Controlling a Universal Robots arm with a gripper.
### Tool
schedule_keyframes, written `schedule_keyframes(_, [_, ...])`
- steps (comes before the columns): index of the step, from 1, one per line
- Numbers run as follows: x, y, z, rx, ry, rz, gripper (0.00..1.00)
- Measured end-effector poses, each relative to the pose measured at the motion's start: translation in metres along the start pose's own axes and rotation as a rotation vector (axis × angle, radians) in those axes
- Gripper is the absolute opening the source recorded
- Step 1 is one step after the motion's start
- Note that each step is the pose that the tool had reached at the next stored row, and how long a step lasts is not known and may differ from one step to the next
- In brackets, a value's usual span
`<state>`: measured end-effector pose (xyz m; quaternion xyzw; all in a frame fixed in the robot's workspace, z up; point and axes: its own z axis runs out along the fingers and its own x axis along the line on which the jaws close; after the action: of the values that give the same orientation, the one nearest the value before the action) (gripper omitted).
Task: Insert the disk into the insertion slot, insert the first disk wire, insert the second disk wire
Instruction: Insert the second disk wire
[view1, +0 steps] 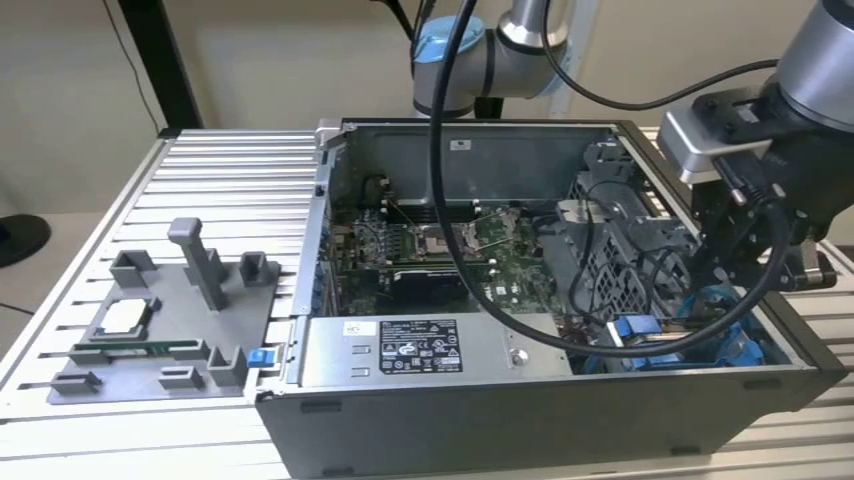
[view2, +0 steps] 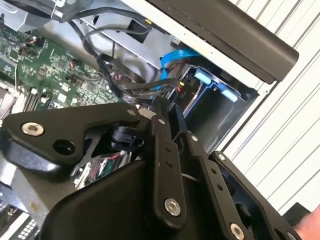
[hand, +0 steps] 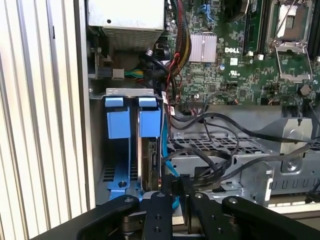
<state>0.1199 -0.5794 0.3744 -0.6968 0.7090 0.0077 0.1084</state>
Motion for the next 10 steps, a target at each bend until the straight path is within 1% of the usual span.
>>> schedule_keyframes(4, [0.0001, 0.0003, 0.0010, 0.0042, -0.0030, 0.000, 1.00])
schedule_keyframes(9, [0.0003, 0.0011, 0.0025, 0.0054, -0.0078, 0.000, 1.00])
schedule_keyframes(10, [0.0004, 0.0012, 0.0026, 0.0055, -0.0092, 0.000, 0.00])
